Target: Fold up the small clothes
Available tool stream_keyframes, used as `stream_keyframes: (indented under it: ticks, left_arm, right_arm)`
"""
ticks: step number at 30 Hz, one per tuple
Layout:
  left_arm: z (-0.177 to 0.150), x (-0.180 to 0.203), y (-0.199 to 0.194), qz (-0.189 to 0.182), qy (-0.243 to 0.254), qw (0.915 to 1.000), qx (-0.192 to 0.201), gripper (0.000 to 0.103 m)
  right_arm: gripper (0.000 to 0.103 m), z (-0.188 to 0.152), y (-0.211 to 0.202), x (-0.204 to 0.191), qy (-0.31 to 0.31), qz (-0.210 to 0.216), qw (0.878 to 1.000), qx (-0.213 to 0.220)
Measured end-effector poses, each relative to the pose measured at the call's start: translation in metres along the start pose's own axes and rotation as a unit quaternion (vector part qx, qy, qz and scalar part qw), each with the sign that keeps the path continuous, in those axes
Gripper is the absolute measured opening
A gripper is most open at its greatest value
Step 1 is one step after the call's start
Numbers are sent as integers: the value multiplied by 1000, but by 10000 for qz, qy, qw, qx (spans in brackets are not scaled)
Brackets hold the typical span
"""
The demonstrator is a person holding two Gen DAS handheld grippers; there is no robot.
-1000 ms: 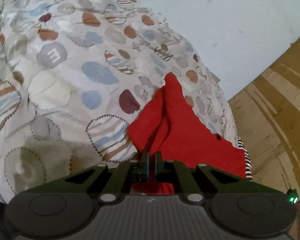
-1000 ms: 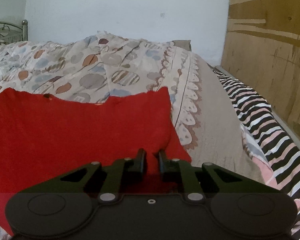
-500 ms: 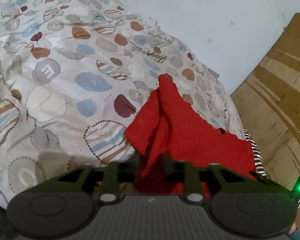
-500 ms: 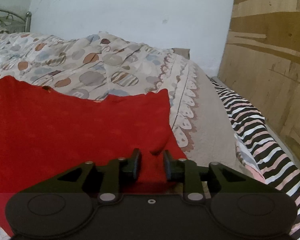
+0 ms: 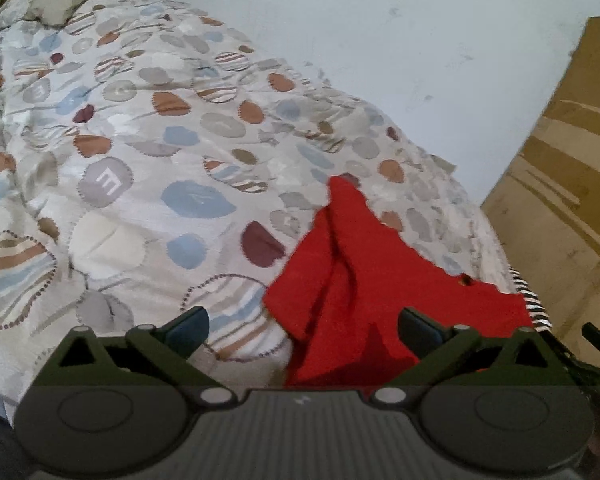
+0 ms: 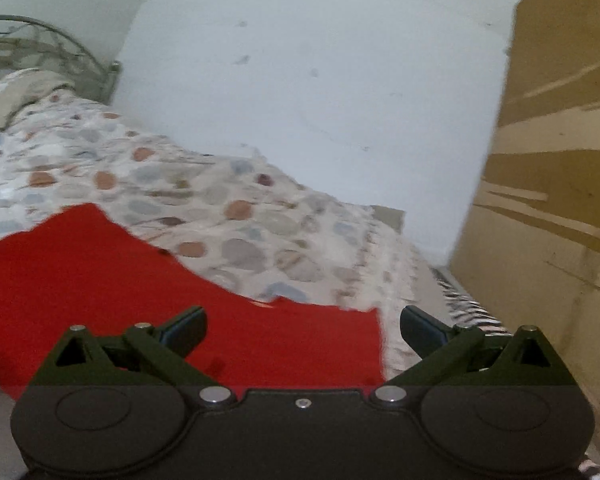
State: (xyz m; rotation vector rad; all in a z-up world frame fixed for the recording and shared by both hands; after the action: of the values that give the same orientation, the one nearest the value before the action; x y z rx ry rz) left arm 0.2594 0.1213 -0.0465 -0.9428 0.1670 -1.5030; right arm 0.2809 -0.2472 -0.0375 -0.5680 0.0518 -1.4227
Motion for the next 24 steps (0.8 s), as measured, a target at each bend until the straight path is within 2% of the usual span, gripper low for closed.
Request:
stream_keyframes:
  ticks: [4,6,7,9,12,17,21,24]
  left_arm:
    - [8,-11,19,470,-252,9985,-148,102]
    - [11,-16,32,841,-228,9953,-428,102]
    - [11,-19,36,892,-281,9940,-564,102]
    - [10,-22,34,756,-407,9948,-557,102]
    - [8,-26,26,488,-537,9962,-472,102]
    - [8,-38,19,199,-1126,9927,-379,102]
    - [7,-37,13,-96,-1238,9920,-221,103]
    - [6,-27,13,-198,-1048,9942,-170,103]
  right_arm:
    - [102,5,9,-20,-10,155,9998,-105]
    - [102,1,16,-26,52,205,9994,-278]
    - [102,-3,22,-29,61,183,9989,-423]
    - [102,-14,26,-31,141,170,9985,-506]
    - [102,-28,24,-22,618,258,9963,-534]
    - [102,-42,22,-13,1063,362,9920,-574]
    - [102,-51,13,-26,878,-57,9956,-316]
    - [102,-54,9,-38,649,-433,9968,-145]
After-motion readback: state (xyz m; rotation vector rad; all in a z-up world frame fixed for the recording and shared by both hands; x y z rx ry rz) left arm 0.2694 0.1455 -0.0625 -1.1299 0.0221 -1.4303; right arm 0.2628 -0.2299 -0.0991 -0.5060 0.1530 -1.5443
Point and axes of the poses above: each gripper's, at about its wrist camera, not at the fingertips, and y roughly the way its jaws point, x to its right, z to its top, the point moved 2 cm from there along y, roughly the way its jaws point, and after that the axes turned 6 degrees about -x, right-handed, at the moved point
